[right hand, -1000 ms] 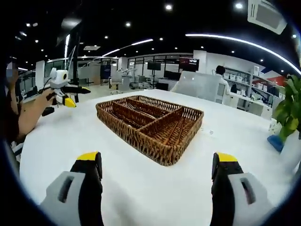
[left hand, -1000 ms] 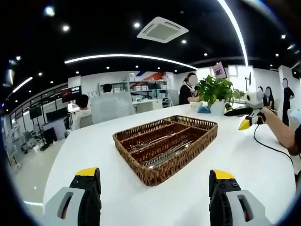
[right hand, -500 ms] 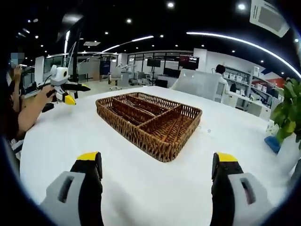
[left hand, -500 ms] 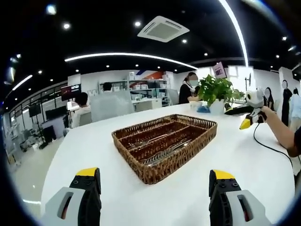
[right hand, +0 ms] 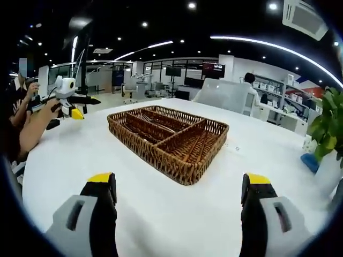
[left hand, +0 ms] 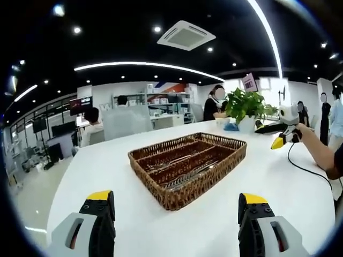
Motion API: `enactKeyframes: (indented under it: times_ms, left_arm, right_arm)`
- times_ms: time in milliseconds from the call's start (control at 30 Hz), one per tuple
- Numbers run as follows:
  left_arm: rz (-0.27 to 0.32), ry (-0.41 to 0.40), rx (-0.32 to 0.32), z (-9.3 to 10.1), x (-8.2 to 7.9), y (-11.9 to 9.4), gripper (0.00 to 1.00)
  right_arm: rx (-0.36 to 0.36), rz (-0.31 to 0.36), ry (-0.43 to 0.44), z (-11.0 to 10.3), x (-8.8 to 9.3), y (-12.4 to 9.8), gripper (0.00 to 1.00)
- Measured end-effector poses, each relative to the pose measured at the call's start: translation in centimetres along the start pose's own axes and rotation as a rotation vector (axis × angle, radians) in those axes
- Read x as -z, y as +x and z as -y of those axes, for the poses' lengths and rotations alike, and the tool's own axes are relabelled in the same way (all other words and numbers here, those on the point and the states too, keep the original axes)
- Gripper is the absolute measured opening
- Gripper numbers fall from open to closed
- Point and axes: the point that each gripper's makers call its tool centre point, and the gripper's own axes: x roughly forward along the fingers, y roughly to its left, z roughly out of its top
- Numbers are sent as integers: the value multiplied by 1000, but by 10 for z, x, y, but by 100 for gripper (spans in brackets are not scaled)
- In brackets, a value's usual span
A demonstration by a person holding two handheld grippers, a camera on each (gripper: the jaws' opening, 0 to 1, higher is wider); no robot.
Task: Arrange the knives, forks, and spoons in their matching storage slots by inserting each utensil handle-first until every utensil is classified and aligned in the correct compartment
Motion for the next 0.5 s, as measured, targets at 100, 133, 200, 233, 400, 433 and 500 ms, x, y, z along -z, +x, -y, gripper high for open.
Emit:
enactKeyframes:
  times_ms: [100,133,200,233,400,433,500]
  left_arm:
    - [0,3,3,1,0,1,100]
    - [-1,4,4,1,0,1,100]
    - [0,6,-2,0,0,1,100]
    - [1,4,-3,-1,-1,1,100]
    - [3,-10,7,2,0,1,100]
    - [3,-11,11,2,0,1,100]
    - [5,-5,10,2,-1,3,100]
  right_arm:
    - [-3,0,0,-1,0,0,99]
    - [-1,-5,-6,-1,1,1,99]
    - [-1,-10,-8,-1,2,1,99]
    - [1,-9,-9,-1,2,1,99]
    - [7,-12,0,0,3,3,99]
    - [8,-17,1,0,4,3,99]
    - [10,-29,-14,1,7,3,99]
